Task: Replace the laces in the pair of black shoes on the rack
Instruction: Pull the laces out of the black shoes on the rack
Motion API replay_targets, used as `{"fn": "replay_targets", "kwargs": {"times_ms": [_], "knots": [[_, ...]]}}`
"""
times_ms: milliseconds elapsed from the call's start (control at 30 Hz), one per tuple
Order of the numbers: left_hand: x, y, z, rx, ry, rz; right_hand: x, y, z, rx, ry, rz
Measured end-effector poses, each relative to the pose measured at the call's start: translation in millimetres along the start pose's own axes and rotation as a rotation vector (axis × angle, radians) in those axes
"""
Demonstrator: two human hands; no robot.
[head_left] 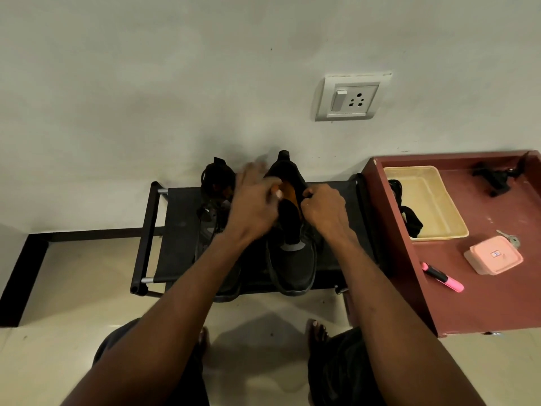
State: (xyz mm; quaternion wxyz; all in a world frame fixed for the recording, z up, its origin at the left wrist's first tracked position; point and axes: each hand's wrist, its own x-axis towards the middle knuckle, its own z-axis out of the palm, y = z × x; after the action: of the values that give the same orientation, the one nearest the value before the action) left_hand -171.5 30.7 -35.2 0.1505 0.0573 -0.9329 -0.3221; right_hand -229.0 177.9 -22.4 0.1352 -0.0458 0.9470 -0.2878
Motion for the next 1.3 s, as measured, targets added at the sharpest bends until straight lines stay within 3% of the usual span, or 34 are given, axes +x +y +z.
{"fn": "replay_targets", "kwargs": {"times_ms": [100, 200, 333, 533, 633, 700, 767, 900, 1000, 1100, 1300], "knots": [[-12, 3, 23, 0.284, -0.396, 0.153, 1, 0, 1, -0.002, 0.000, 0.007], [-13, -1, 29, 0.265, -0.423, 0.175, 2, 0, 2, -0.005, -0.004, 0.016], [-5, 5, 10, -0.145, -0.091, -0.061, 1, 2, 0, -0.018, 0.004, 0.016], [8, 1, -26, -0.457, 0.745, -0.322, 0, 2, 1, -0.024, 0.012, -0.002], [11, -5, -28, -0.565, 0.911, -0.416, -1, 1, 1, -0.016, 0.015, 0.001], [9, -3, -25, -0.488, 0.837, -0.373, -2, 1, 2, -0.035, 0.021, -0.008], [5, 0, -17, -0.287, 0.642, -0.257, -3, 0, 3, -0.049, 0.016, -0.018], [-4, 3, 8, 0.114, 0.000, 0.098, -1, -2, 5, -0.072, -0.023, -0.005], [-14, 0, 26, 0.354, -0.385, 0.210, -2, -1, 6, -0.114, -0.068, -0.030], [-13, -5, 28, 0.412, -0.472, 0.197, -4, 1, 8, -0.179, -0.131, -0.062], [-16, 7, 25, 0.107, -0.394, 0.084, -2, 1, 10, -0.168, -0.158, -0.063]]}}
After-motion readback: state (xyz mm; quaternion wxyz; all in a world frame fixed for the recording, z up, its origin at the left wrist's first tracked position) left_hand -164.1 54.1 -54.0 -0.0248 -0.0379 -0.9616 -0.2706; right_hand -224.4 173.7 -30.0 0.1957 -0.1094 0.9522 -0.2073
